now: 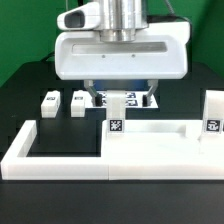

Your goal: Assemble desk

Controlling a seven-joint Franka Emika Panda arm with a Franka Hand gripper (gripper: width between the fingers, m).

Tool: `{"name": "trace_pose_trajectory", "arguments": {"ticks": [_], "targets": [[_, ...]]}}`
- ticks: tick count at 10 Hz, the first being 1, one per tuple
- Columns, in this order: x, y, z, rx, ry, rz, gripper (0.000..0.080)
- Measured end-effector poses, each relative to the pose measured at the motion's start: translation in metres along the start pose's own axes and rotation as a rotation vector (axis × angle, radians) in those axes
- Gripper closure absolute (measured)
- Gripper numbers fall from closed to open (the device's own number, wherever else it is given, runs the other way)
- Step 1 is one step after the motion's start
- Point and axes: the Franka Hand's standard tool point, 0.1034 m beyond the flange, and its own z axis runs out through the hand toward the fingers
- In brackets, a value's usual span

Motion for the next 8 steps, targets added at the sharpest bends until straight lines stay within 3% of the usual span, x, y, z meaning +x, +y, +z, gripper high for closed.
{"name": "trace_pose_trajectory", "arguments": {"ticks": [2, 4, 5, 6, 8], "targets": [[0.002, 0.0, 0.004, -0.004, -0.001, 0.028, 0.0151], [0.003, 0.0, 0.004, -0.003, 0.0, 0.146, 0.0374], [0.003, 0.004, 0.004, -0.008, 0.003, 0.192, 0.0374], [0.003, 0.007, 0.004, -0.012, 0.003, 0.291, 0.0501], [0.003, 0.011, 0.005, -0.017, 0.003, 0.483, 0.0501]]}}
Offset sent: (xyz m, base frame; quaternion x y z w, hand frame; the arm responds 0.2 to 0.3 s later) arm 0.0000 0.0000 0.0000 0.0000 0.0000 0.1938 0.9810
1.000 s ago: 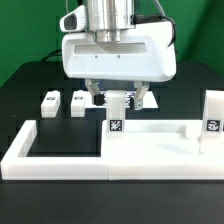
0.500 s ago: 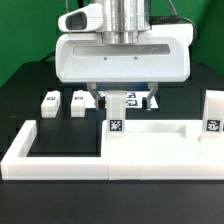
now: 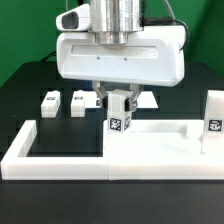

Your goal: Assemble desk

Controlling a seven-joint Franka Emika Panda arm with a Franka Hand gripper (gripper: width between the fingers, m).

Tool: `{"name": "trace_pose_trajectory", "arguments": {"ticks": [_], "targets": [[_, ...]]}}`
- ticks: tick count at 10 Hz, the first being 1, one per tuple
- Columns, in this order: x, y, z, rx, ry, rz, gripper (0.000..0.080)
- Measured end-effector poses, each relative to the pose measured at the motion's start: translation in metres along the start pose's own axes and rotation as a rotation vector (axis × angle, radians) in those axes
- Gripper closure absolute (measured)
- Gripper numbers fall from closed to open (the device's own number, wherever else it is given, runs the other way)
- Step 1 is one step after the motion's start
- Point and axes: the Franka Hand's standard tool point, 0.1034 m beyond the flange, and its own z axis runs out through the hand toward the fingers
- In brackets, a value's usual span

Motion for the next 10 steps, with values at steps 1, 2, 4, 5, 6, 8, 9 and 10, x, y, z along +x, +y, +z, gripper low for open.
{"name": "trace_pose_trajectory", "arguments": {"ticks": [1, 2, 4, 5, 6, 8, 9, 10], "targets": [[0.001, 0.001, 0.0, -0.007, -0.001, 0.134, 0.0504], [0.0, 0.002, 0.0, -0.014, -0.007, 0.288, 0.0504], [-0.002, 0.006, 0.0, 0.003, -0.058, 0.652, 0.0505], [-0.001, 0.008, 0.0, 0.022, -0.095, 0.818, 0.0505], [0.0, 0.01, 0.0, 0.033, -0.114, 0.907, 0.0505], [-0.001, 0.01, 0.0, 0.032, -0.127, 1.047, 0.0505], [-0.001, 0.009, 0.0, 0.028, -0.13, 1.098, 0.0505], [-0.001, 0.009, 0.0, 0.025, -0.131, 1.141, 0.0505]]}}
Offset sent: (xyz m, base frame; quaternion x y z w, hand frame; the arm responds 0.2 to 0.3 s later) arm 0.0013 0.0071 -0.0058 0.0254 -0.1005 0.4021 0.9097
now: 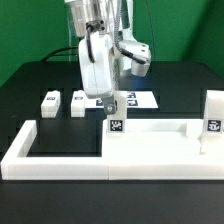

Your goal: Assemble desk

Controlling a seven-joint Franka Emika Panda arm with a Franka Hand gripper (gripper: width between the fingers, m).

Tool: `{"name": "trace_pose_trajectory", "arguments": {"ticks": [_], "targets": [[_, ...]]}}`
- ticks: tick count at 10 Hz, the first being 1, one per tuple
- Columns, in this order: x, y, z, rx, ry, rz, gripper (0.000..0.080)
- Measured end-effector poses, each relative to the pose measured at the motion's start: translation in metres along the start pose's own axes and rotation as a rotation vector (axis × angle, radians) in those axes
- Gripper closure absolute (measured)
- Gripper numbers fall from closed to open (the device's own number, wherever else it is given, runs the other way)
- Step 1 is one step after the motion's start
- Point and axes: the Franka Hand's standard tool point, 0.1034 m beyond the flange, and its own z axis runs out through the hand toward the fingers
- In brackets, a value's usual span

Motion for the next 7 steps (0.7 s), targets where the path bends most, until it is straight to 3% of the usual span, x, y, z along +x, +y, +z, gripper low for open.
{"name": "trace_pose_trajectory", "arguments": {"ticks": [3, 4, 5, 6, 7], "targets": [[-0.0012, 0.0007, 0.0003, -0.002, 0.006, 0.033, 0.0505], [-0.0014, 0.0006, 0.0005, -0.001, 0.006, 0.033, 0.042], [-0.0018, 0.0006, 0.0007, -0.001, 0.007, 0.025, 0.042], [-0.0035, 0.002, 0.002, -0.006, 0.024, -0.115, 0.0228], [-0.0063, 0.0016, 0.0008, -0.007, 0.027, -0.199, 0.0174]]}}
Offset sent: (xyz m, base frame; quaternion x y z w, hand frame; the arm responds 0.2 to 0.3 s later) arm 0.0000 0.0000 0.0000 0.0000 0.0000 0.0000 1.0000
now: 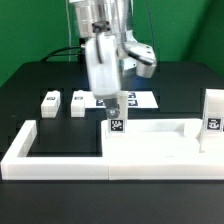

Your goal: Assemble desk

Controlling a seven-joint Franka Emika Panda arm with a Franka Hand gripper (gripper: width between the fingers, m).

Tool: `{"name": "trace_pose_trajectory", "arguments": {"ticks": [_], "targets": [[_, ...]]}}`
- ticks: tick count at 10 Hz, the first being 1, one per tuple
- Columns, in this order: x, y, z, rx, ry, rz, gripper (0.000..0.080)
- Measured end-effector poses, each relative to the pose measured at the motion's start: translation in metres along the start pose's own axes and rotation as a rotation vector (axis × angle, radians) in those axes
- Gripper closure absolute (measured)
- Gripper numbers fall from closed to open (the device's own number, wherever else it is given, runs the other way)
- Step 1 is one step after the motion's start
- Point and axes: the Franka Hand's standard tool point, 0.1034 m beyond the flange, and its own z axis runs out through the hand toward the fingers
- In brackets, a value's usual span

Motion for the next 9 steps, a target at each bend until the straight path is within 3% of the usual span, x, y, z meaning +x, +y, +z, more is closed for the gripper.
{"name": "trace_pose_trajectory", "arguments": {"ticks": [2, 3, 5, 9], "targets": [[-0.008, -0.002, -0.009, 0.011, -0.007, -0.114, 0.0154], [-0.022, -0.007, -0.021, 0.023, -0.019, -0.098, 0.0151], [-0.04, 0.0, -0.038, 0.036, -0.04, -0.039, 0.015], [-0.041, 0.002, -0.038, 0.038, -0.041, -0.023, 0.015]]}}
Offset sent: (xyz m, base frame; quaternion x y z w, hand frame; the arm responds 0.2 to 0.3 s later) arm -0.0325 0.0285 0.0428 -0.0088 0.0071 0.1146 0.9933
